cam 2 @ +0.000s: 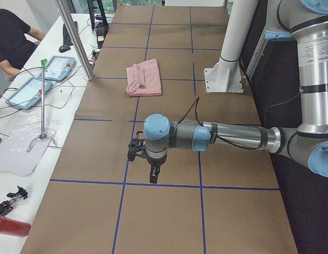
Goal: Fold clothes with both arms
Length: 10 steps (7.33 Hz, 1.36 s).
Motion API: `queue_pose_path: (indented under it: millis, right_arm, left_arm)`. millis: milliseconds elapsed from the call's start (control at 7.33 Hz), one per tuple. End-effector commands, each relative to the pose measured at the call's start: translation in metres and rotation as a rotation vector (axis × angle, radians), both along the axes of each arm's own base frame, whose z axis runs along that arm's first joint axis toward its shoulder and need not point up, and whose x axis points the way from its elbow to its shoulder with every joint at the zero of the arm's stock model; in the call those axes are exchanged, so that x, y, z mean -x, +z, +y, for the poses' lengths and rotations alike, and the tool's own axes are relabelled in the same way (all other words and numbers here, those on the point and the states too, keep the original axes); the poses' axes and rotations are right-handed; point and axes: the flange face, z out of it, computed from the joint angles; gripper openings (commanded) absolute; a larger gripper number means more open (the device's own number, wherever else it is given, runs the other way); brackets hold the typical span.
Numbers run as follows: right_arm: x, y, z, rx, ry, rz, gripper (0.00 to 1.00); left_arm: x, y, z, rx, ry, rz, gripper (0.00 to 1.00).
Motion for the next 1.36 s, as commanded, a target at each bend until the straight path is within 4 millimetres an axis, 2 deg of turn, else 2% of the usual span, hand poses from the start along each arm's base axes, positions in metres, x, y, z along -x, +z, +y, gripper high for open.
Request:
queue_pose_path:
  millis: [0,1227]
  right_arm:
    - [-0.002,-0.003,0.001,-0.005,0.005,-0.004,1.00]
    - [0.000,-0.004,0.001,-0.002,0.008,-0.032,1.00]
  left_arm:
    - [0.000,0.000,-0.001,-0.001,0.000,0.006,1.00]
    - [-0.002,-0.019,-0.010,-0.039,0.003,0.026,1.00]
